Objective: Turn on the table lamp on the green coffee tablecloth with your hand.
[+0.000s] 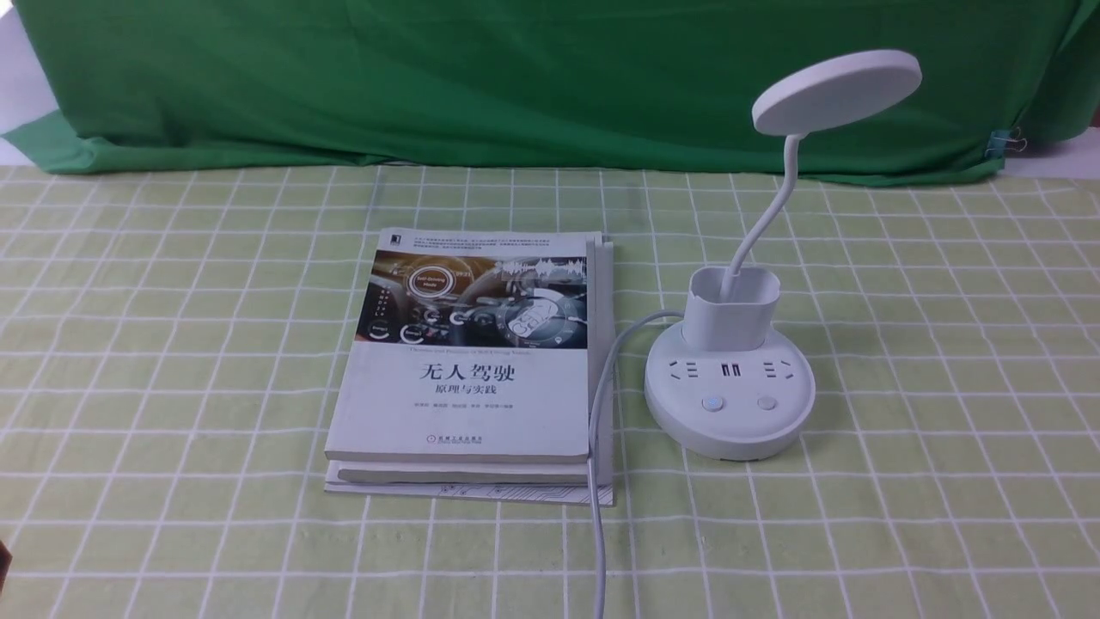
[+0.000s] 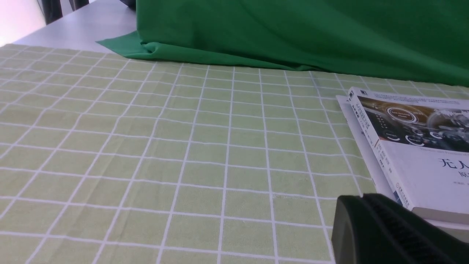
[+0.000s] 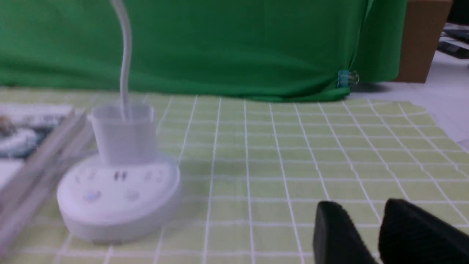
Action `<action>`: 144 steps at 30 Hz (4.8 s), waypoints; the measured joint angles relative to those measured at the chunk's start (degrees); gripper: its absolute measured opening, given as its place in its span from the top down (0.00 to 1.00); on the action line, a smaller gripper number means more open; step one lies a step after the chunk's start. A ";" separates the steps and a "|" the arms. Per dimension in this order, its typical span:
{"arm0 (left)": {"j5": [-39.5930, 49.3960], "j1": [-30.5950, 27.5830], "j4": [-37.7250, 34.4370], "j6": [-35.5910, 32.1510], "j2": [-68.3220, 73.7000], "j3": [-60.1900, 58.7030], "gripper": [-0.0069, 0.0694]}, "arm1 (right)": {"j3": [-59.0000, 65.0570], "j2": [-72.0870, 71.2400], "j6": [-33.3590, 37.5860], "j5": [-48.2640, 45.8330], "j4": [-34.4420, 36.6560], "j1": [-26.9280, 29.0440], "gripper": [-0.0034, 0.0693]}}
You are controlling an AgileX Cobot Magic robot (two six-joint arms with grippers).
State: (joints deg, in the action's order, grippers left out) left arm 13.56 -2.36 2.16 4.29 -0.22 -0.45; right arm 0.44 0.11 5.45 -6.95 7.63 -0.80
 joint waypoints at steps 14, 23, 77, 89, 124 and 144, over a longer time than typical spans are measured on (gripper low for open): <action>0.00 0.00 0.00 0.00 0.00 0.00 0.91 | -0.65 0.32 -25.04 7.41 0.39 0.00 0.69; 0.00 0.00 0.00 0.00 0.00 0.00 0.91 | -26.75 28.50 -7.65 -24.31 0.41 -6.22 0.91; 0.00 0.00 0.00 0.00 0.00 0.00 0.91 | -69.66 107.85 6.21 -25.52 0.21 -20.42 0.91; 0.00 0.00 0.00 0.00 0.00 0.00 0.91 | -69.57 105.06 6.33 -26.29 0.41 -20.42 0.91; 0.00 0.00 0.00 0.00 0.00 0.00 0.91 | -38.75 47.14 -5.00 -32.77 0.36 -20.42 0.89; 0.00 0.00 0.00 0.00 0.00 0.00 0.91 | -16.80 18.19 6.00 -12.86 0.25 -5.69 0.92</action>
State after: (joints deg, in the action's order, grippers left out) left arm 13.56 -2.36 2.16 4.29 -0.22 -0.45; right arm -16.36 18.30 11.45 -19.81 7.88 -6.49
